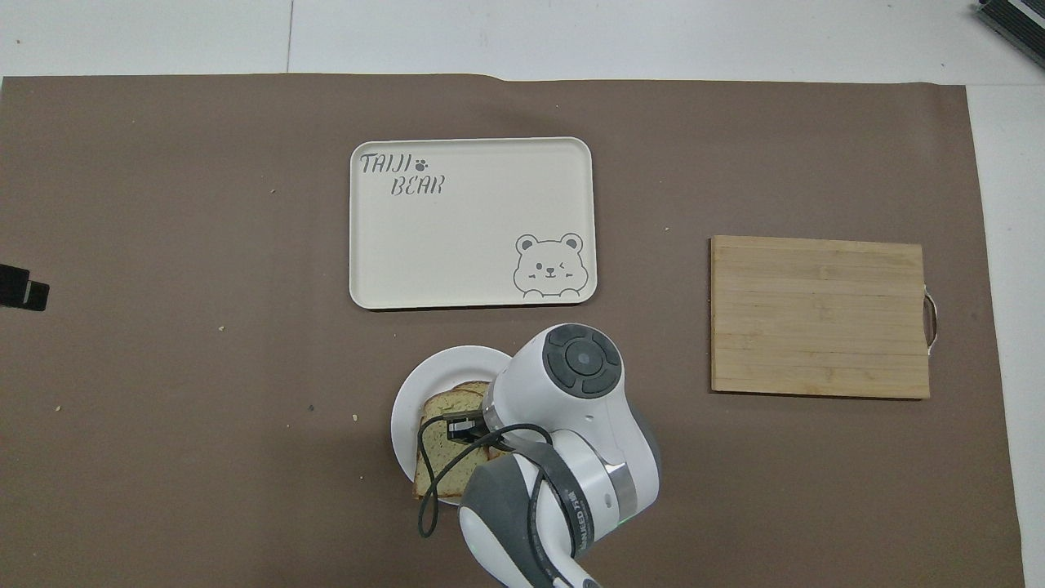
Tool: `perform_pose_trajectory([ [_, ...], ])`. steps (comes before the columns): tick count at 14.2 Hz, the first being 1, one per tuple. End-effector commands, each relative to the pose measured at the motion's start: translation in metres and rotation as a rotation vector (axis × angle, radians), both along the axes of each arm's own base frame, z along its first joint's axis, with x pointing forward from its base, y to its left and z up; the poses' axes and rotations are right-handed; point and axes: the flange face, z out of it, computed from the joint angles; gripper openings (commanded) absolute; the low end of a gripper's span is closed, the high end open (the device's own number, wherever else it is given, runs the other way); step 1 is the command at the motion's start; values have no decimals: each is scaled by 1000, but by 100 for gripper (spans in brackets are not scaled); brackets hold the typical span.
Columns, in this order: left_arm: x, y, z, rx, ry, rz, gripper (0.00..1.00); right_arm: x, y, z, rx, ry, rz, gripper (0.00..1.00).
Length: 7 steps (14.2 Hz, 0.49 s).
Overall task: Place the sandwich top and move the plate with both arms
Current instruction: 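Lay the bread slice onto the egg toast and open the right gripper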
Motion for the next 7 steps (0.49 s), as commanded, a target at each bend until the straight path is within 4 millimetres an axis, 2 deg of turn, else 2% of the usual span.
perform_pose_trajectory([
  [1,-10,-1,0,-5,4,11,100,1,-10,-3,13,-23,0,0],
  [5,-10,-1,0,-5,4,10,100,10,-13,-3,18,-41,-26,0],
  [6,-10,-2,-1,-5,6,8,100,15,-15,-1,20,-43,-34,18],
  [7,-10,-2,0,-5,4,8,100,18,-18,3,22,-49,-35,67],
])
